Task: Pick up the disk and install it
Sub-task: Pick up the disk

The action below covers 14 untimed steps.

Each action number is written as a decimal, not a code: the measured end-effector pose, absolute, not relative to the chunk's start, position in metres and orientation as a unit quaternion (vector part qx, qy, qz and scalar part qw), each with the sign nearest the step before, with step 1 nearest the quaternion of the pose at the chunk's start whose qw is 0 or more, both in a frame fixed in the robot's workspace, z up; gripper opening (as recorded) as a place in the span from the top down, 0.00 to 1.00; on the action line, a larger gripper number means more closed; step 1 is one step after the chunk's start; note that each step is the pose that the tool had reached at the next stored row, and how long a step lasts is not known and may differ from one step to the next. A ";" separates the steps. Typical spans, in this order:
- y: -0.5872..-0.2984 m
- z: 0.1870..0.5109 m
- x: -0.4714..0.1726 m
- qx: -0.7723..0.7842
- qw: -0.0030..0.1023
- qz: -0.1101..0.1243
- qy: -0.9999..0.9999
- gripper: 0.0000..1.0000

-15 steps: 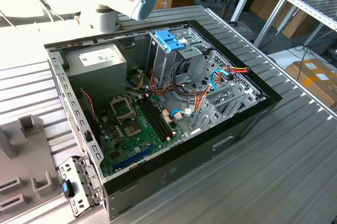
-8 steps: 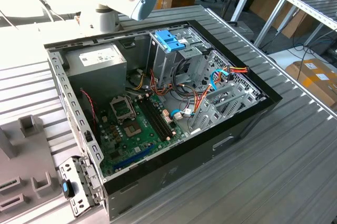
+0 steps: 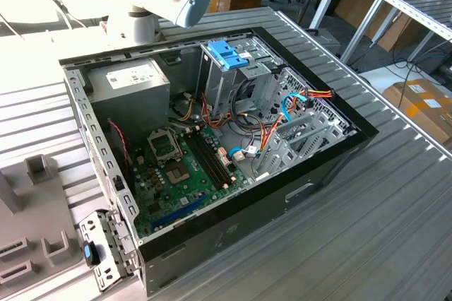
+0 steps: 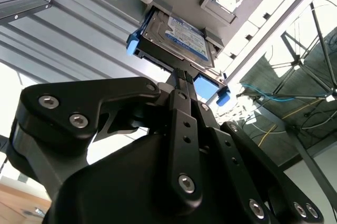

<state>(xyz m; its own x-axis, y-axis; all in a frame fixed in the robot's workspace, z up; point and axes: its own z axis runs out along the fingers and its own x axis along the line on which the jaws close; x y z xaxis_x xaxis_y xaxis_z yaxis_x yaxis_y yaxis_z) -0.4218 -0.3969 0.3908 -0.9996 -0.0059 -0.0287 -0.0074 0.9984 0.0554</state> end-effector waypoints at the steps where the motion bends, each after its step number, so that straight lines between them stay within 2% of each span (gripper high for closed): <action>1: -0.397 0.391 -0.422 -0.004 0.014 0.028 1.000 0.89; 14: -0.397 0.391 -0.422 -0.012 0.014 0.028 0.999 0.89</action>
<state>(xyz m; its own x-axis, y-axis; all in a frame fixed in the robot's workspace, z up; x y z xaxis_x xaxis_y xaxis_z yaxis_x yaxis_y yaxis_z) -0.4218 -0.3970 0.3909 -0.9993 -0.0237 -0.0286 -0.0253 0.9981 0.0553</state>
